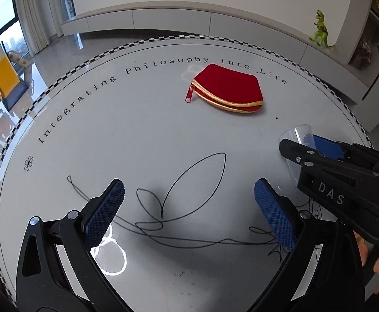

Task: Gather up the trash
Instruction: 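Grasp the red zippered pouch with the left tool while the right tool grasps the clear cup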

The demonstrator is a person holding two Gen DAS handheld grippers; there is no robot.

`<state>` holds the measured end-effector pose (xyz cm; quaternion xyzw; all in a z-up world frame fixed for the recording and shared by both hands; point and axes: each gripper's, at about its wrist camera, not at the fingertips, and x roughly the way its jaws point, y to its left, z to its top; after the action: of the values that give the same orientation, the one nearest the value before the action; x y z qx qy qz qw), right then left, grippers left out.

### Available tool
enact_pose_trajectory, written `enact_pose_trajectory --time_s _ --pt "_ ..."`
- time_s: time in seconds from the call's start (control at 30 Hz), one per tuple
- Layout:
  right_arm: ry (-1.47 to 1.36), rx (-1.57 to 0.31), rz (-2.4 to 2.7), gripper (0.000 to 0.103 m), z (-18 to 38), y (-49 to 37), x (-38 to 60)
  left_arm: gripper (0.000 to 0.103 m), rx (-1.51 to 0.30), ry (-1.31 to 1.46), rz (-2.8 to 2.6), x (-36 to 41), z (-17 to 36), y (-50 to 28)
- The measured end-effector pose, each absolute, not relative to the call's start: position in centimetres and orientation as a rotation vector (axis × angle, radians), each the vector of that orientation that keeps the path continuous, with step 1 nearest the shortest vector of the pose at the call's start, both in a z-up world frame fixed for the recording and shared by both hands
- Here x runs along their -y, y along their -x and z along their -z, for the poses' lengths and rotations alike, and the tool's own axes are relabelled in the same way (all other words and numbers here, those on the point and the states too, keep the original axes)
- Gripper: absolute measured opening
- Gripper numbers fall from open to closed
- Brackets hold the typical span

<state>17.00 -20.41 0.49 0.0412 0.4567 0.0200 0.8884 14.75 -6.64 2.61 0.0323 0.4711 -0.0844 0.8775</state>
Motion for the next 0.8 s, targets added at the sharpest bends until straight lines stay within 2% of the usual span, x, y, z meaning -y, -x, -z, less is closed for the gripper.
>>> enact_pose_trajectory --time_s 0.2,0.43,0.8 --pt "-0.114 -0.924 0.005 0.042 -1.7 -18.2 23.8 0.097 -0.973 -0.073 0.166 8.3 -2.9 -17.6" --pt "-0.126 -0.902 0.051 0.042 -1.9 -19.3 26.4 0.097 -1.017 0.106 0.126 9.7 -3.6 -21.9" --pt "-0.143 -0.858 0.091 0.042 -1.4 -22.1 28.3 0.097 -1.057 0.192 -0.058 12.0 -2.6 -26.9"
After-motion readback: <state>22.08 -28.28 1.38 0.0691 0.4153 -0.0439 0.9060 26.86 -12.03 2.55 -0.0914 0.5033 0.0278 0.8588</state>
